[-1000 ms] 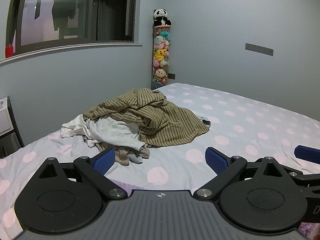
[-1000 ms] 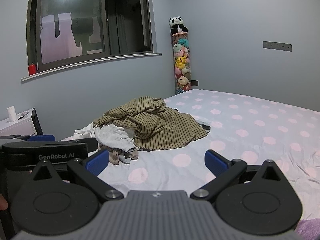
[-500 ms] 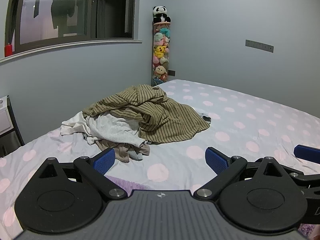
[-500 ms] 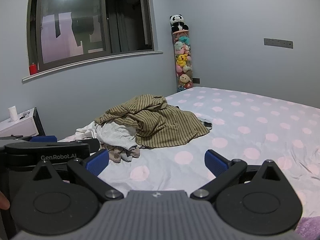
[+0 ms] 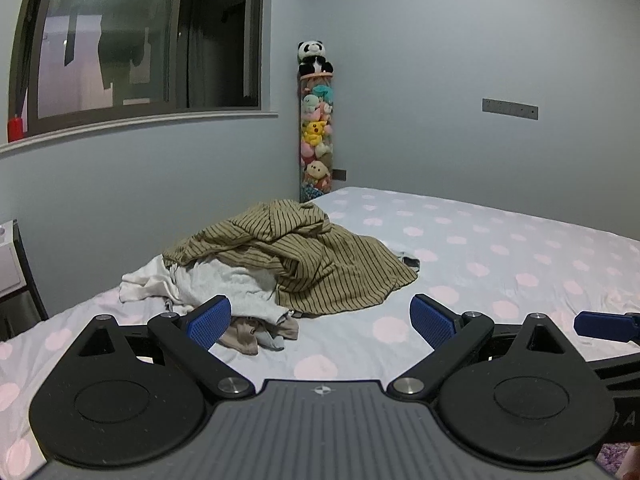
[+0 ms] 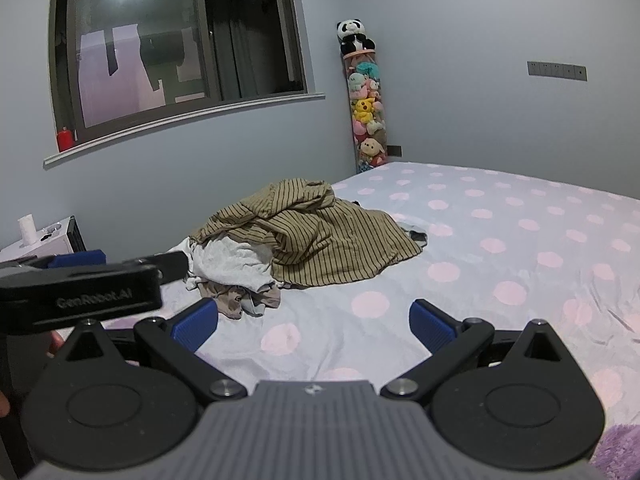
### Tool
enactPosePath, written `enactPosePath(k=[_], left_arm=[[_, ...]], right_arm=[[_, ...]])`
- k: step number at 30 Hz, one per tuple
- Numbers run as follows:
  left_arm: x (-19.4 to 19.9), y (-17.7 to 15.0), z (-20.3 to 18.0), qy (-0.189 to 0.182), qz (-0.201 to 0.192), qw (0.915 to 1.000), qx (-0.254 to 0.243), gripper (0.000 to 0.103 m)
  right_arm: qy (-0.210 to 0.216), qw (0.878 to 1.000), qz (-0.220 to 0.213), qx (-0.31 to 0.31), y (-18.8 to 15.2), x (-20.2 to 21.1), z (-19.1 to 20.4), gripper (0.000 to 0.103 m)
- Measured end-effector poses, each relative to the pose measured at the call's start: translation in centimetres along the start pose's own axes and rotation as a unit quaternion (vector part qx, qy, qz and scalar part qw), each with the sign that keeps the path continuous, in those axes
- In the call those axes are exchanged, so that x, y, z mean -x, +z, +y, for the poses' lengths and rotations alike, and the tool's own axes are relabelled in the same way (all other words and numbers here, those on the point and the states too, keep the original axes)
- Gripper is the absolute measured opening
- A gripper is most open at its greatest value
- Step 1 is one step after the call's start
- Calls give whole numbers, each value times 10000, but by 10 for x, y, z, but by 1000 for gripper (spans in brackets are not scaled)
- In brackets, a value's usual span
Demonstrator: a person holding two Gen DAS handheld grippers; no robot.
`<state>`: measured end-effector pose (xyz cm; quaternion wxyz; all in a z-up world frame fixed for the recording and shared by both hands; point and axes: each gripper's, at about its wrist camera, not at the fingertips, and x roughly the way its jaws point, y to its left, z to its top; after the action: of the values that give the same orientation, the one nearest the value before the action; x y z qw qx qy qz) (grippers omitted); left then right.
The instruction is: Fold clothes
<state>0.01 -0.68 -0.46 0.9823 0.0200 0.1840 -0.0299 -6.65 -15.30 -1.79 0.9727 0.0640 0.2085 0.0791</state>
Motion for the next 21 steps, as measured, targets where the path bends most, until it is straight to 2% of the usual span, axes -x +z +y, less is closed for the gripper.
enactPosePath(k=[2,8,17,21], left_arm=[[-2,0,-1,-6,-67,10000,-67,97],[-22,2,5,248,173,9995,-71,97],[-66,16,18,183,556,9982,118,93],[-90,22,23,224,470,9985,195,93]], right_arm=[[5,10000,46,-38,0,-6,-3,102],[40,9999,151,-68,3,-27,-10,102],[192,9994,191,207,25,-75,-11,102],[215,9988,157,414,39,-104,-11,102]])
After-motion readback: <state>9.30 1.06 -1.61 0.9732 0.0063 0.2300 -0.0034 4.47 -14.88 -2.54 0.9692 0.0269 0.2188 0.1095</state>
